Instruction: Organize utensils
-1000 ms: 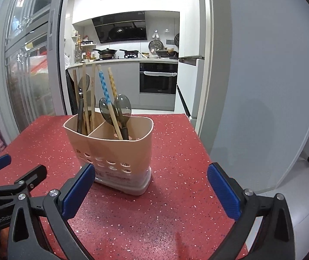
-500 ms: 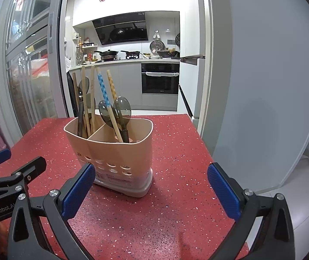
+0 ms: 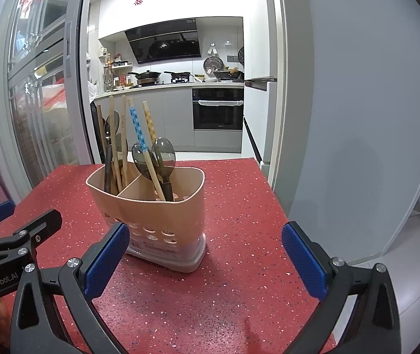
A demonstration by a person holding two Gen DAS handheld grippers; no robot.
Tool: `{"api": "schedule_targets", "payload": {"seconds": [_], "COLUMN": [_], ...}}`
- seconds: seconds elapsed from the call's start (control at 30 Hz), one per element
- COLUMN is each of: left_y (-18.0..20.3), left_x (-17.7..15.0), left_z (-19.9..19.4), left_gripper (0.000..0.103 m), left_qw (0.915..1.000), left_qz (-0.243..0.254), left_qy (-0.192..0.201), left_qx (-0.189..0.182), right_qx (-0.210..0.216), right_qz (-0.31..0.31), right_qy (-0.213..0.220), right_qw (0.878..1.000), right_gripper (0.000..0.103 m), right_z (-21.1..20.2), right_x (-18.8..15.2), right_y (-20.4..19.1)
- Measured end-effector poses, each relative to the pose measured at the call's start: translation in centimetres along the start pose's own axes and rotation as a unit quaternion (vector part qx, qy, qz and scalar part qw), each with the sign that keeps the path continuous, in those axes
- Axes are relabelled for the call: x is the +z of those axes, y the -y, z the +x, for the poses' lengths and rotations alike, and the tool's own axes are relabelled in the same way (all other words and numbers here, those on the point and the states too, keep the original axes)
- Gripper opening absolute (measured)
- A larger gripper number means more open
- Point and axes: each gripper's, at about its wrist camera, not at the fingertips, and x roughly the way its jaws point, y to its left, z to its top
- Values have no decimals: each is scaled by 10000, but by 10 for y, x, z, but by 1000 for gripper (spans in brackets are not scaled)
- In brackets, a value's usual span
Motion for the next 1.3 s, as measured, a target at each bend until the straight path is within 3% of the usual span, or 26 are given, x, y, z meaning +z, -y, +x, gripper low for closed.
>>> {"api": "schedule_targets", "payload": {"seconds": [1.3], "left_y": [-4], "left_x": [-3], "left_z": [3], "left_gripper": [103], "left_qw": [10000], "left_qz": [13], "left_qy": [-46], "left_qx": [71], "right_qx": [-5], "right_qz": [-38], "right_qy": [-60], "right_qw": [10000], "right_gripper": [103], "right_z": [6], "right_x": [1], "right_y": [-1]}}
